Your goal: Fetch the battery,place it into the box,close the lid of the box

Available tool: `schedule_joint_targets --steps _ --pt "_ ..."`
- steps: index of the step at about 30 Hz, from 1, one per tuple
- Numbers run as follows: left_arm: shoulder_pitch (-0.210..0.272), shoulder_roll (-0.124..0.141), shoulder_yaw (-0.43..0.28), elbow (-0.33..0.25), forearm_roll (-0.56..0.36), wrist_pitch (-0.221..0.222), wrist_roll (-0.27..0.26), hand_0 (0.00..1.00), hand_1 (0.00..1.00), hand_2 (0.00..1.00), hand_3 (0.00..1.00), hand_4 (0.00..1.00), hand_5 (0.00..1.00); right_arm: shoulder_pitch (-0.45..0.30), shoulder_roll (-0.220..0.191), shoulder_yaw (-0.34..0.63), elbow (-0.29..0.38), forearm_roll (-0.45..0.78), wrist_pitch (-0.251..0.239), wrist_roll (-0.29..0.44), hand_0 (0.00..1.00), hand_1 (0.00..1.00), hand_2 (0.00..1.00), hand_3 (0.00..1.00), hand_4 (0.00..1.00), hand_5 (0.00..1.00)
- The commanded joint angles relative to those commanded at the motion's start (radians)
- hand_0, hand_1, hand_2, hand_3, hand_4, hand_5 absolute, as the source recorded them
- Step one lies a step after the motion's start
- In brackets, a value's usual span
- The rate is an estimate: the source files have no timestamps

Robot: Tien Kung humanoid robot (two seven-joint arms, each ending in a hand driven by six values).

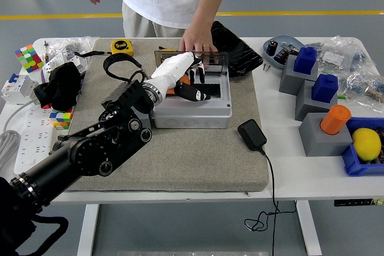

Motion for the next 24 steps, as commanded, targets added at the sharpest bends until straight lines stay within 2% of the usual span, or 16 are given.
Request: schedule_joint_targets --steps 3,4,9,10,18,22,24 --pt "0.003 0.000 0.000 -0.001 -0.026 -0.003 -0.018 0.149 0.194 0.248 0.411 0.998 0.207 0.000 0.000 0.001 0.000 -0.003 0.000 -0.001 0.649 0.645 0.671 0.583 0.998 0.542" --pt "0.004 0.000 -0.003 -0.001 -0.031 -0.002 -0.028 0.384 0.559 0.535 0.703 0.998 0.419 0.000 0.000 0.000 0.000 -0.003 0.001 -0.001 0.649 0.645 0.671 0.583 0.998 0.542" --pt "0.005 0.000 -0.009 -0.005 -0.049 0.009 -0.059 0.384 0.559 0.535 0.703 0.998 0.419 0.001 0.001 -0.004 0.000 0.000 0.002 0.000 0.649 0.645 0.671 0.583 0.998 0.542" --pt "0.005 0.000 -0.009 -0.006 -0.051 0.011 -0.062 0.436 0.608 0.592 0.743 0.998 0.464 0.001 0.001 -0.004 0.000 0.000 0.002 0.000 0.649 0.644 0.671 0.583 0.998 0.543" --pt "0.009 0.000 -0.018 -0.014 -0.056 0.014 -0.071 0.428 0.607 0.599 0.748 0.998 0.490 0.002 0.001 -0.005 0.000 0.001 0.003 0.001 0.649 0.644 0.671 0.584 0.998 0.544" --pt "0.019 0.000 -0.032 -0.047 -0.073 0.012 -0.078 0.407 0.589 0.577 0.733 0.998 0.514 0.002 0.002 -0.003 0.000 0.001 0.002 0.001 0.649 0.644 0.672 0.584 0.998 0.544" --pt "0.032 0.000 -0.042 -0.082 -0.087 0.011 -0.082 0.407 0.589 0.577 0.733 0.998 0.514 0.000 0.003 -0.001 0.000 0.001 0.002 0.001 0.649 0.644 0.672 0.584 0.998 0.544"
